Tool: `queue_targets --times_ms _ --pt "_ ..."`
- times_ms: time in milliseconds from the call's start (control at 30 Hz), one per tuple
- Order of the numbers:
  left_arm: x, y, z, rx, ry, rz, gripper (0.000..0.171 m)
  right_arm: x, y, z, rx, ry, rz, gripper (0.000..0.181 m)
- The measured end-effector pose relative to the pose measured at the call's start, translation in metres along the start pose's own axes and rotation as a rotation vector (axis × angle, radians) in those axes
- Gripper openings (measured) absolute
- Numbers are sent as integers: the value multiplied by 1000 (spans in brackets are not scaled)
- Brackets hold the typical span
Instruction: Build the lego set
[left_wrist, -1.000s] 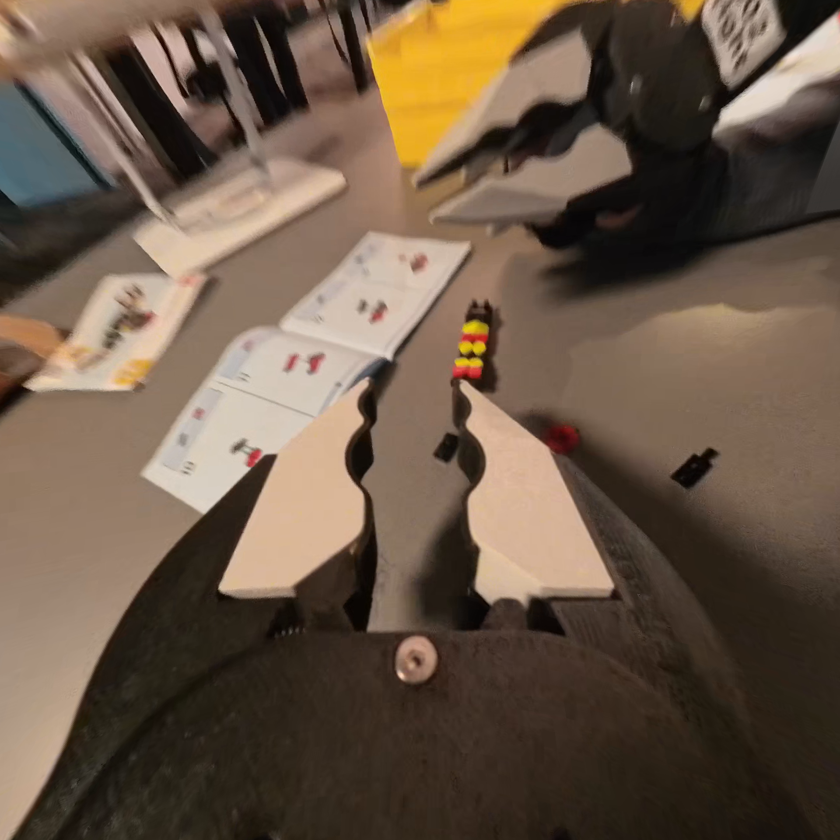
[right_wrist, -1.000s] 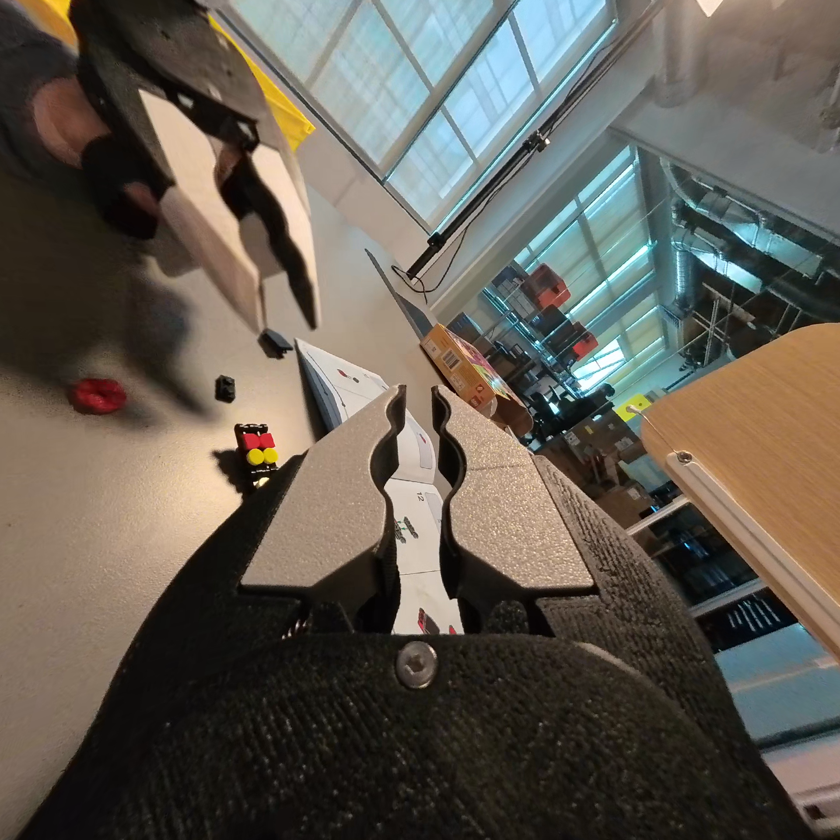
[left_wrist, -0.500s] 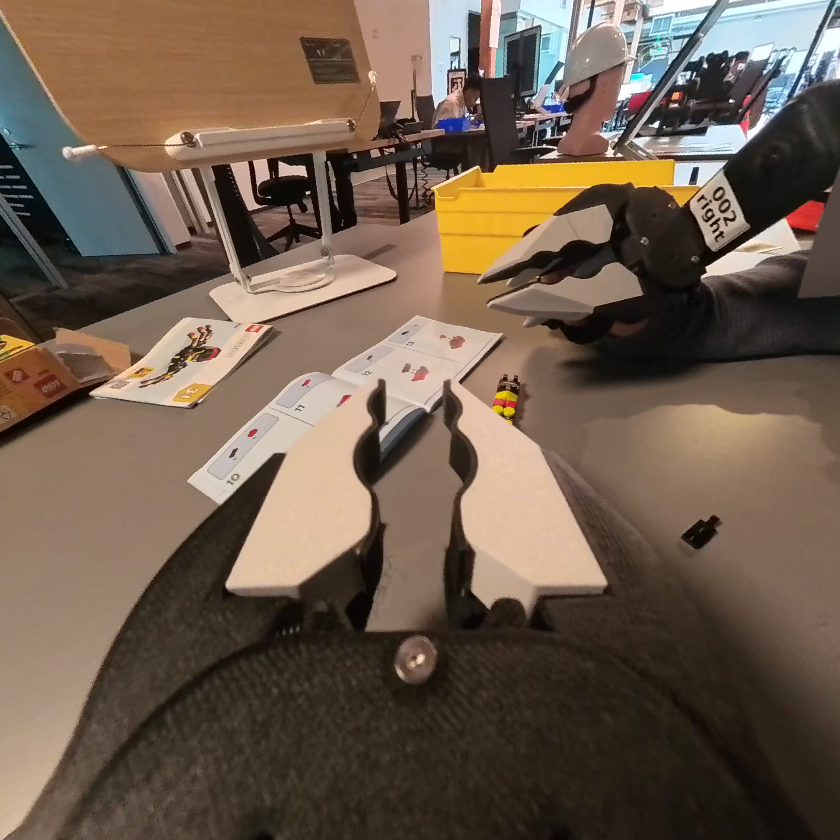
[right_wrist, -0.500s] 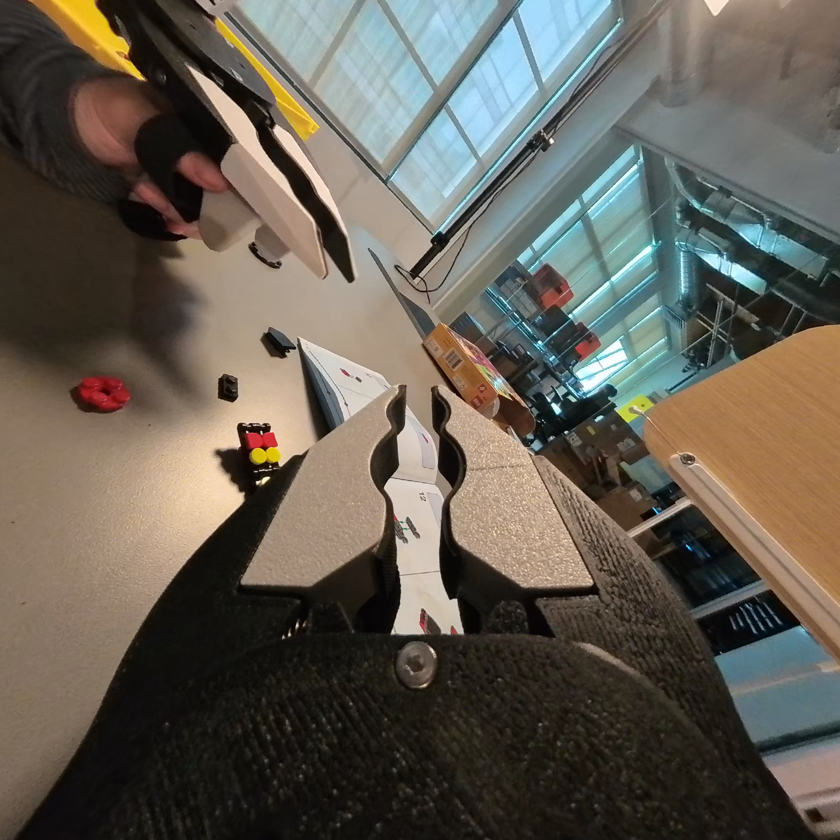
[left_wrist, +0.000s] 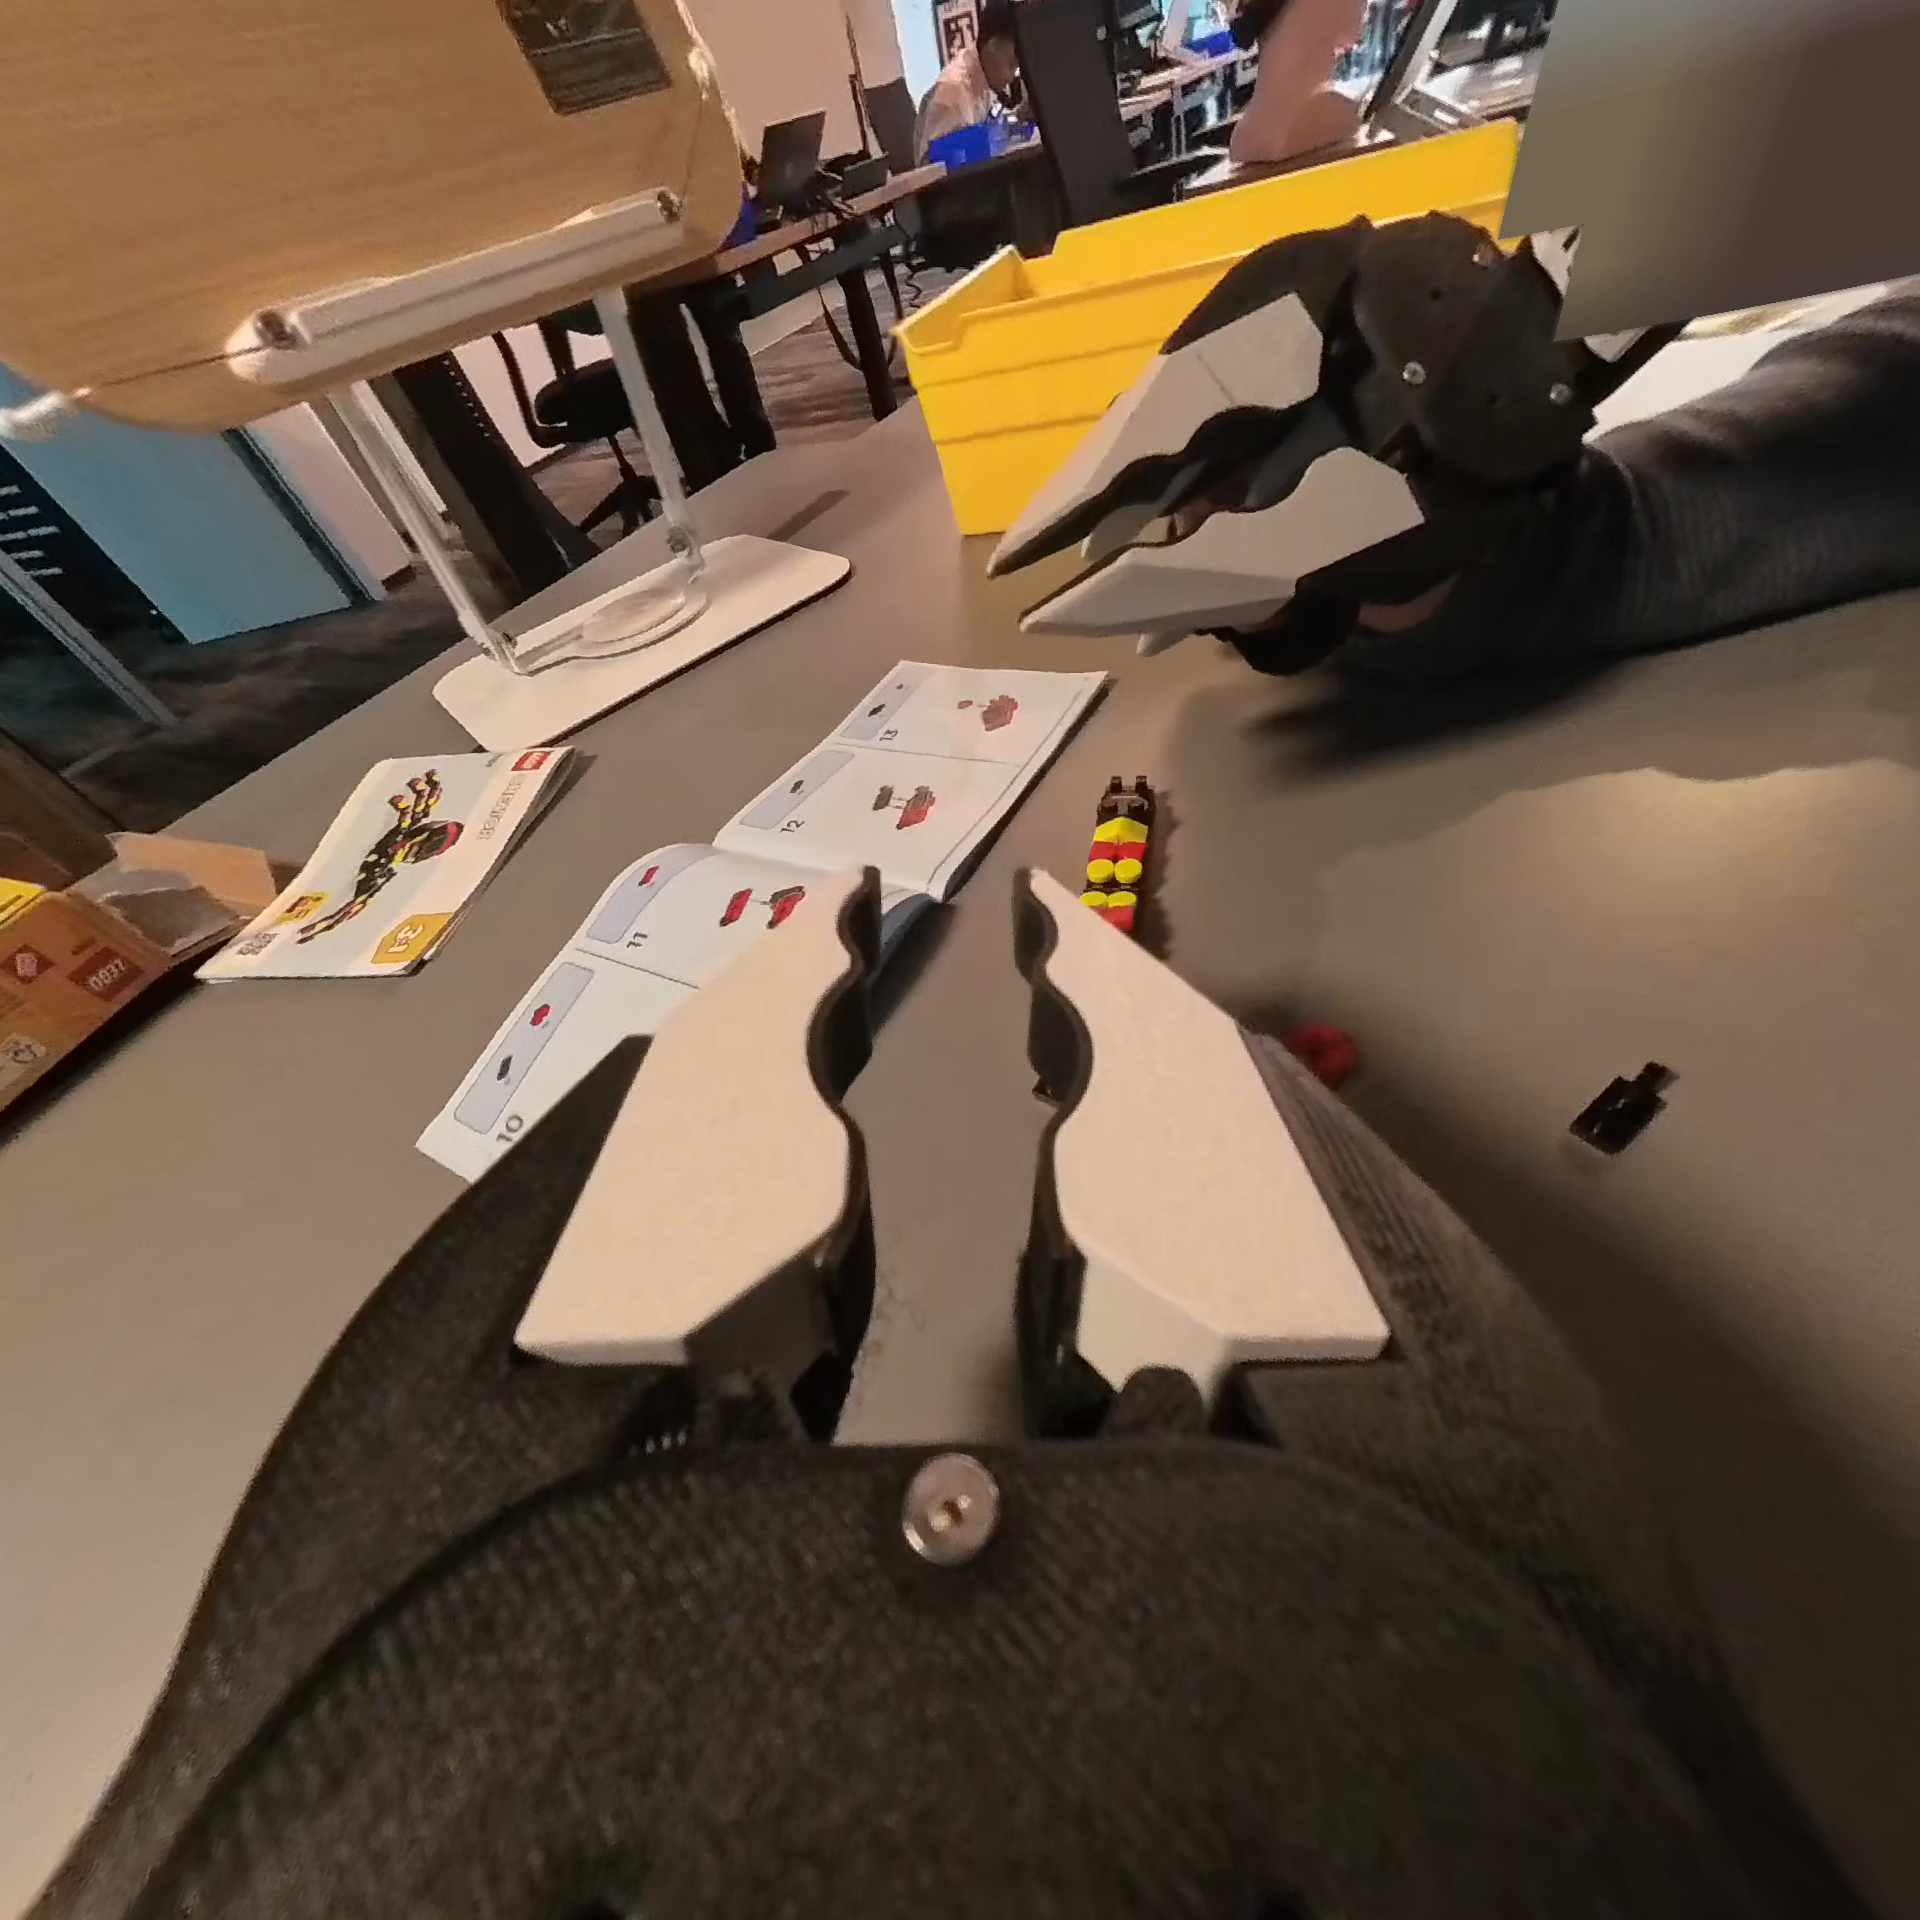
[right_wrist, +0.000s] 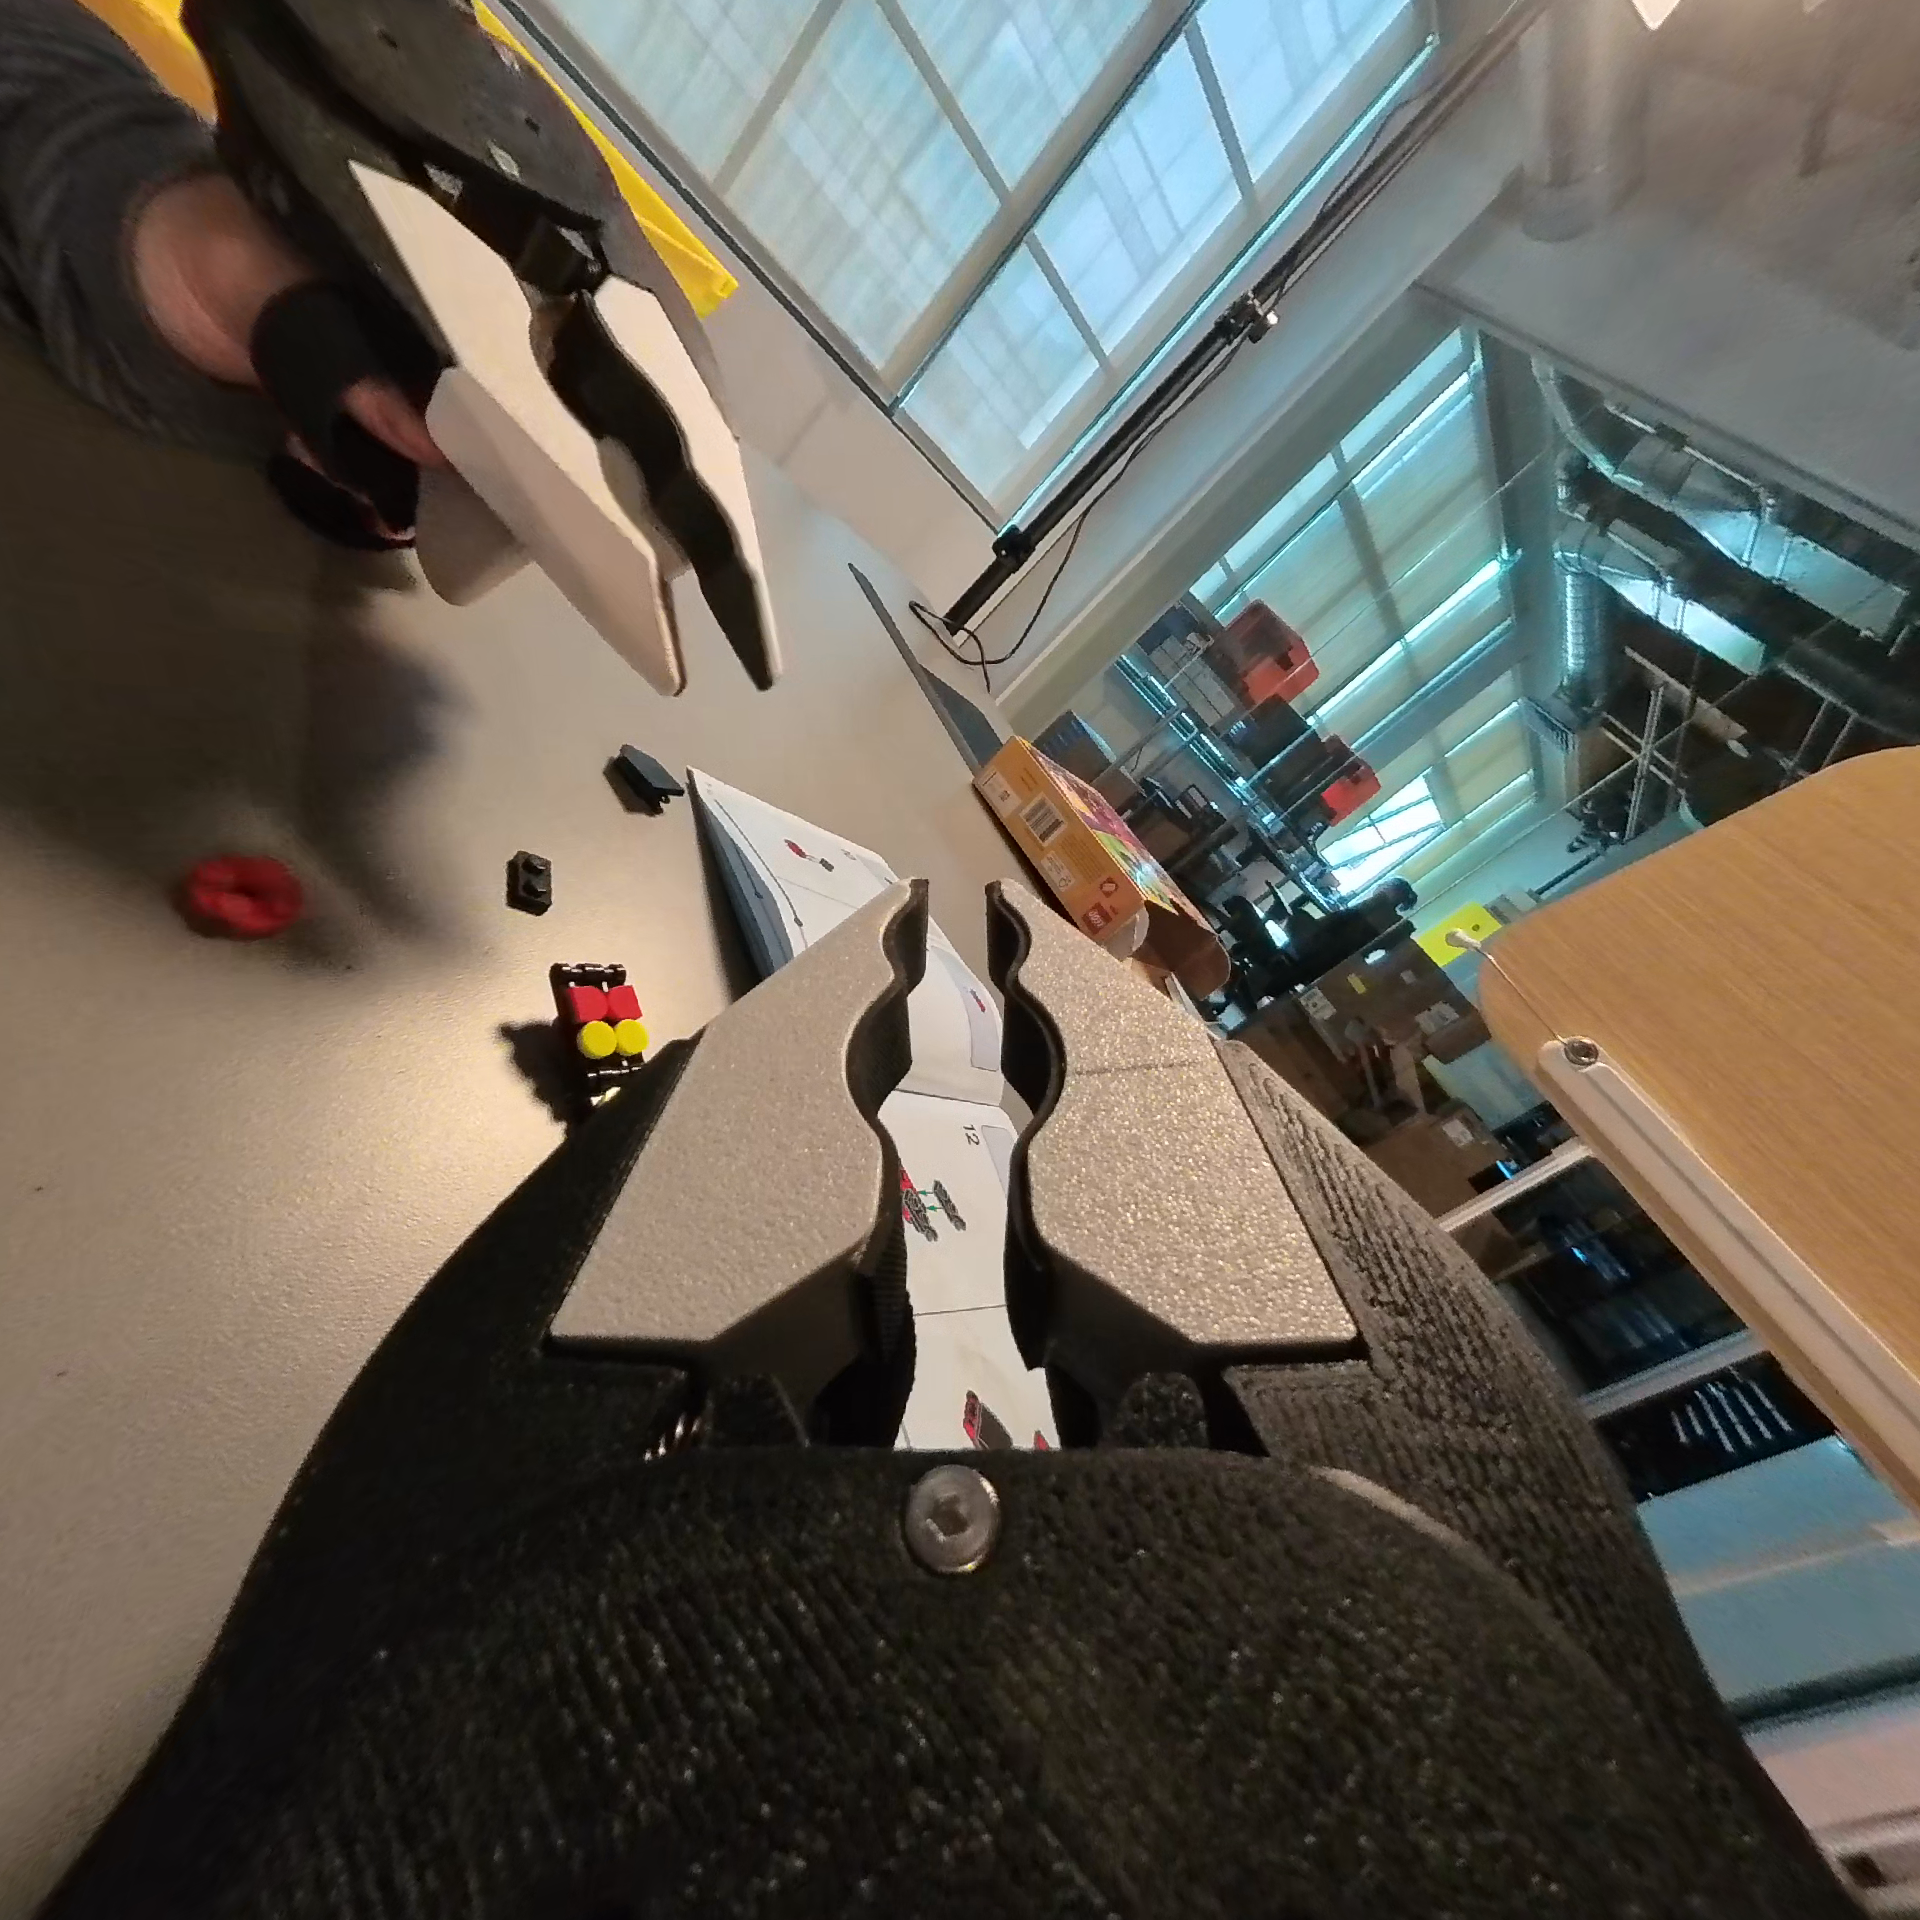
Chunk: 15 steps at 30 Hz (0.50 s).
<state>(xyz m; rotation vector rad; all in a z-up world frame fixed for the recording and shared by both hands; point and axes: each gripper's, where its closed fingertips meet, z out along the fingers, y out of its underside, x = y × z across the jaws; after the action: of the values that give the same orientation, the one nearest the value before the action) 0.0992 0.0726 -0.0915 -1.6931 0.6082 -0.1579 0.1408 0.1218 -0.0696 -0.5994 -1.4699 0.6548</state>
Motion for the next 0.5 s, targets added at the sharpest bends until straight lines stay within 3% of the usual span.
queue_targets --times_ms 100,167,333,400,500 --pt "-5 1 -1 -3 -49 37 25 0 0 0 0 -1 1 9" --pt "-25 -2 -10 15 -175 87 25 0 0 0 1 0 3 9" --pt "-72 -35 -57 265 -462 130 25 0 0 -1 3 -2 15 9" --pt "-82 -40 -67 347 -518 137 29 -1 0 -1 4 -6 14 9" --pt "-90 -32 -60 320 -531 112 33 -2 0 -1 -6 -7 -7 9"
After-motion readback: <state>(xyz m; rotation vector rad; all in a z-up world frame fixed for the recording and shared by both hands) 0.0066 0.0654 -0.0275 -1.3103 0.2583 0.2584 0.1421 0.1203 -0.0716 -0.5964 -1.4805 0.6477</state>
